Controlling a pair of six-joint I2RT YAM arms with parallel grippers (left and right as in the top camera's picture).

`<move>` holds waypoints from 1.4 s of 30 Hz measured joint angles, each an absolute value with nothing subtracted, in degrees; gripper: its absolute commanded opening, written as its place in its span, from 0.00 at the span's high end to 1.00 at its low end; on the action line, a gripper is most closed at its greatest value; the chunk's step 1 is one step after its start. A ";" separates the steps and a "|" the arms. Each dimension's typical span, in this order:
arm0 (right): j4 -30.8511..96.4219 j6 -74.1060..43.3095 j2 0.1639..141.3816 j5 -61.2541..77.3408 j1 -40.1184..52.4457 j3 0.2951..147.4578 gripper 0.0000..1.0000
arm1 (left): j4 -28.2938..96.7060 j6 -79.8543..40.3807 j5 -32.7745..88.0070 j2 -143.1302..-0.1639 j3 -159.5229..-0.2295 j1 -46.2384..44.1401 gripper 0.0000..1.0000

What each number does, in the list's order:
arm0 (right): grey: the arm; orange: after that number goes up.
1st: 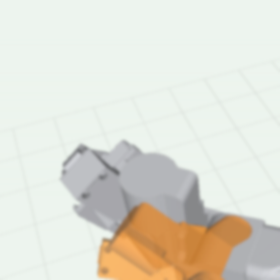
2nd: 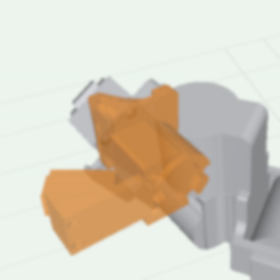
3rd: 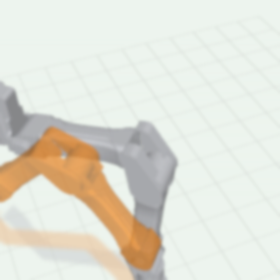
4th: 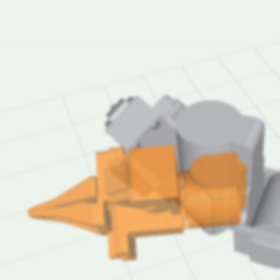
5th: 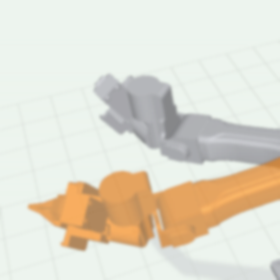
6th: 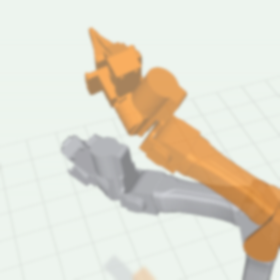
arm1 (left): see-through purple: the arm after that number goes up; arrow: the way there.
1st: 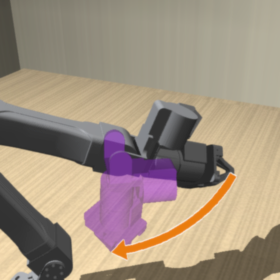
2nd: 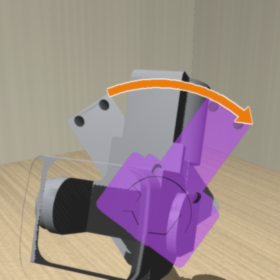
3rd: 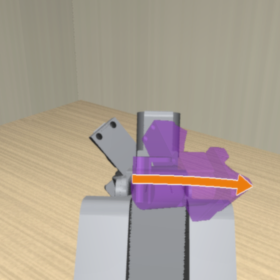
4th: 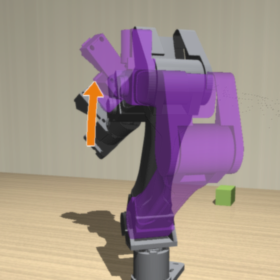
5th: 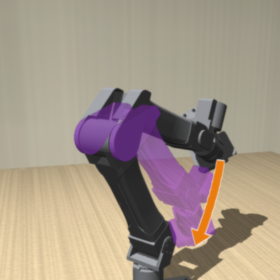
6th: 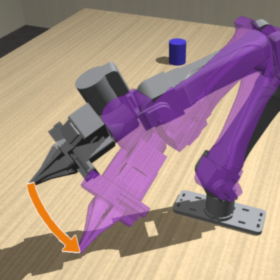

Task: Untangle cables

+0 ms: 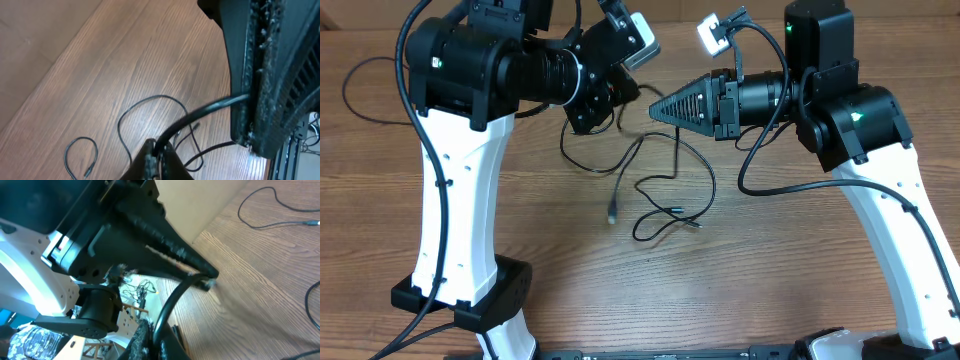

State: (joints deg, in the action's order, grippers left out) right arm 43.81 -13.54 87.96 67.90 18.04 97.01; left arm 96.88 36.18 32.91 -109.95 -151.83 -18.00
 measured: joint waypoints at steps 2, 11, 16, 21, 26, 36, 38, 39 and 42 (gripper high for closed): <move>43.81 -13.52 87.96 68.14 18.04 97.01 0.92 | 96.88 36.18 32.97 -109.95 -151.83 -18.00 0.96; 43.83 -13.87 87.96 67.70 18.04 97.01 0.70 | 95.13 33.21 33.01 -109.95 -151.83 -17.41 0.96; 44.14 -14.04 87.96 63.33 18.04 97.01 0.00 | 94.24 27.11 33.19 -109.95 -152.88 -13.04 0.96; 44.10 -16.99 87.96 56.75 16.67 97.01 0.00 | 94.04 21.67 33.21 -109.95 -154.15 -8.47 0.96; 44.40 -18.68 87.96 53.45 13.80 97.01 0.00 | 93.58 15.38 33.21 -109.84 -154.17 -5.21 0.96; 50.02 -19.46 87.96 47.03 13.74 97.01 0.00 | 85.30 -6.52 36.75 -104.22 -154.19 7.60 0.96; 50.65 -19.49 87.96 45.50 13.74 97.01 0.00 | 81.62 -9.10 42.22 -102.74 -154.26 10.92 0.96; 50.83 -19.49 87.96 44.80 13.74 97.01 0.00 | 79.55 -10.33 45.25 -102.13 -154.30 12.05 0.96; 51.09 -19.49 87.96 43.81 13.74 97.01 0.00 | 74.87 -14.66 53.25 -100.60 -154.65 14.22 0.96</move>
